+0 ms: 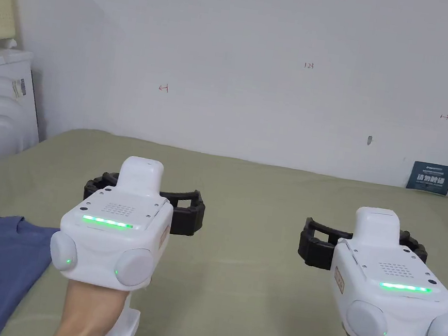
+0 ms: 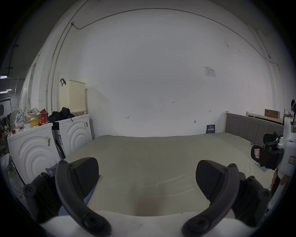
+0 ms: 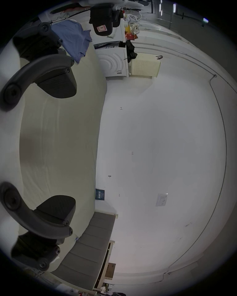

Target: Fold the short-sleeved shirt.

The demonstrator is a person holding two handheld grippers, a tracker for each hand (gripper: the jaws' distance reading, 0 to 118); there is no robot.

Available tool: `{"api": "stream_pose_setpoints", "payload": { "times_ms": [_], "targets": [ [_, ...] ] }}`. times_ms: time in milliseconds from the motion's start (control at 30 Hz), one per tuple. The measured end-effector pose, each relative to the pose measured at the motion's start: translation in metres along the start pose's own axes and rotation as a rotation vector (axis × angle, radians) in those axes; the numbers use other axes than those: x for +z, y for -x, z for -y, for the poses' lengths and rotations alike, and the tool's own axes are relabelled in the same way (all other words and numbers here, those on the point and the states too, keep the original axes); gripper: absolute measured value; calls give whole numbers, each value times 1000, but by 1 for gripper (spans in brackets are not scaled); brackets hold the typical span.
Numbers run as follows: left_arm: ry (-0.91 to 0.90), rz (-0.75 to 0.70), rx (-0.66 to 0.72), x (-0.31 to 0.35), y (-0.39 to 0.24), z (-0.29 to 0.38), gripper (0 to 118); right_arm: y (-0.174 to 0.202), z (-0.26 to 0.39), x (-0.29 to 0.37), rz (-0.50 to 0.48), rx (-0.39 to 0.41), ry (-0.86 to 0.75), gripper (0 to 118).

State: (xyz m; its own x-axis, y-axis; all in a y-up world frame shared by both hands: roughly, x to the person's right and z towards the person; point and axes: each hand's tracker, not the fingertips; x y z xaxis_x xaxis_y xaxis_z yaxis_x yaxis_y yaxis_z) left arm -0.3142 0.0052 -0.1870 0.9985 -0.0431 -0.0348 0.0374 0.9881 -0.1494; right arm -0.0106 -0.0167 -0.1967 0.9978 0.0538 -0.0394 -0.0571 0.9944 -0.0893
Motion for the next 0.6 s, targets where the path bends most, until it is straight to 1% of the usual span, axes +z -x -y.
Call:
{"api": "stream_pose_setpoints", "payload": {
  "times_ms": [433, 600],
  "targets": [
    [0, 0, 2, 0, 3, 1, 118, 1, -2, -1, 8, 12, 11, 118],
    [0, -2, -1, -2, 4, 3, 118, 0, -2, -2, 13, 2, 19, 118]
  ]
}}
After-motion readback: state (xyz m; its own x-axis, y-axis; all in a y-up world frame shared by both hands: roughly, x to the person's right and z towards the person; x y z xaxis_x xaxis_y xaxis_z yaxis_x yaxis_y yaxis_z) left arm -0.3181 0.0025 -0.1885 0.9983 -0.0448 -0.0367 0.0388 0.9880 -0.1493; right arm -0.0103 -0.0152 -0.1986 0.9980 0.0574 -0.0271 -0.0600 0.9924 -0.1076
